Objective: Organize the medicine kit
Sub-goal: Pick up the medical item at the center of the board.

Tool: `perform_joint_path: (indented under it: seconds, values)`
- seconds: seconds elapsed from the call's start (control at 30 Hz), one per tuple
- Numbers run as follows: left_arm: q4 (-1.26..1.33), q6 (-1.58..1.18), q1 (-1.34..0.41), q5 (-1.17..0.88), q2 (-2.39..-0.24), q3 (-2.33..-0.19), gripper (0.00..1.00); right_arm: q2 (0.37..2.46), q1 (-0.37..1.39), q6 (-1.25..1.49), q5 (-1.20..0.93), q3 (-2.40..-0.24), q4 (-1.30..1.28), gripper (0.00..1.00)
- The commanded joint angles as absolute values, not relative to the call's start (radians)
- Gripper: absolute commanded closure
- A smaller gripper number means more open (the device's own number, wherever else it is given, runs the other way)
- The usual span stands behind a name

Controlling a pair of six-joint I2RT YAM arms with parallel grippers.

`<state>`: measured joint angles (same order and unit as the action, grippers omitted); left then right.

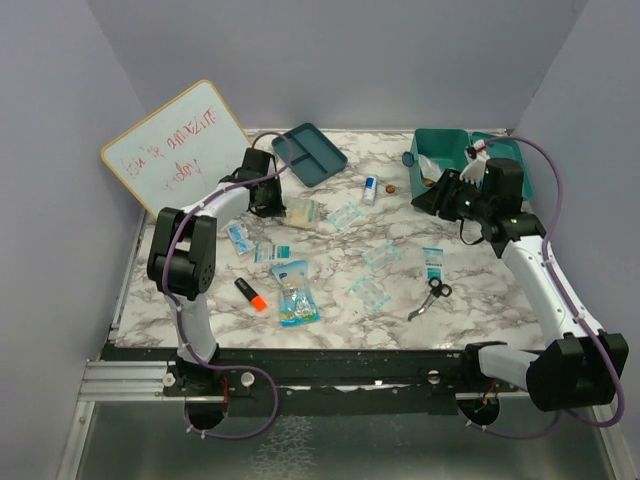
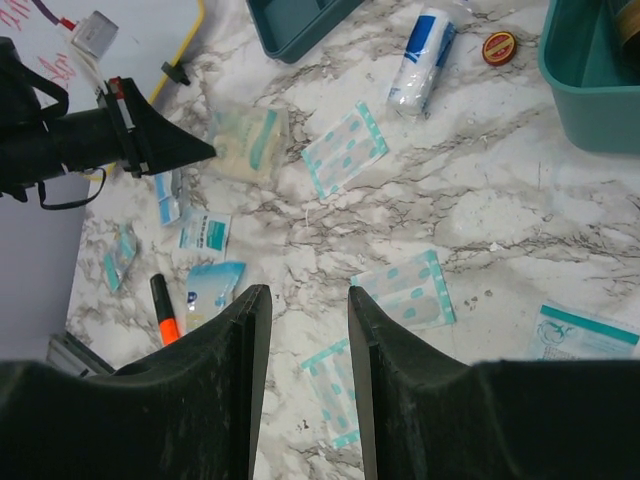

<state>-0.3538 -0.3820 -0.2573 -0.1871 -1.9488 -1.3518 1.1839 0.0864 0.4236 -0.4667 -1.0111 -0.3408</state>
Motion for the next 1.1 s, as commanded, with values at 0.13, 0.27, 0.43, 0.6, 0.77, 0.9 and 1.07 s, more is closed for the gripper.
perform_joint_path:
  seconds: [0.13,0.27,0.43,0.6,0.77,0.9,1.07]
  values:
    - [-0.360,-0.398,-0.273,-0.287,-1.760,-1.353,1.00,1.223,0.163,0.403,-0.487,-1.039,-0.298,0.56]
    - [-0.358,-0.382,-0.299,-0.344,-1.684,-1.320,1.00,1.231,0.196,0.367,-0.529,-1.035,-0.250,0.53]
    - [-0.273,-0.366,-0.355,-0.419,-1.546,-1.210,1.00,1.236,0.217,0.311,-0.626,-1.041,-0.190,0.51]
    - [-0.102,-0.413,-0.393,-0.653,-1.428,-1.111,1.00,1.236,0.222,0.252,-0.751,-1.036,-0.124,0.48]
    - [-0.070,-0.412,-0.429,-0.765,-1.383,-1.097,1.00,1.232,0.222,0.233,-0.871,-1.032,-0.050,0.46]
    - [-0.063,-0.387,-0.462,-0.862,-1.376,-1.097,1.00,1.229,0.231,0.252,-0.937,-1.014,0.060,0.37]
    - [-0.063,-0.380,-0.492,-0.925,-1.369,-1.087,1.00,1.246,0.235,0.232,-0.989,-1.019,0.113,0.33]
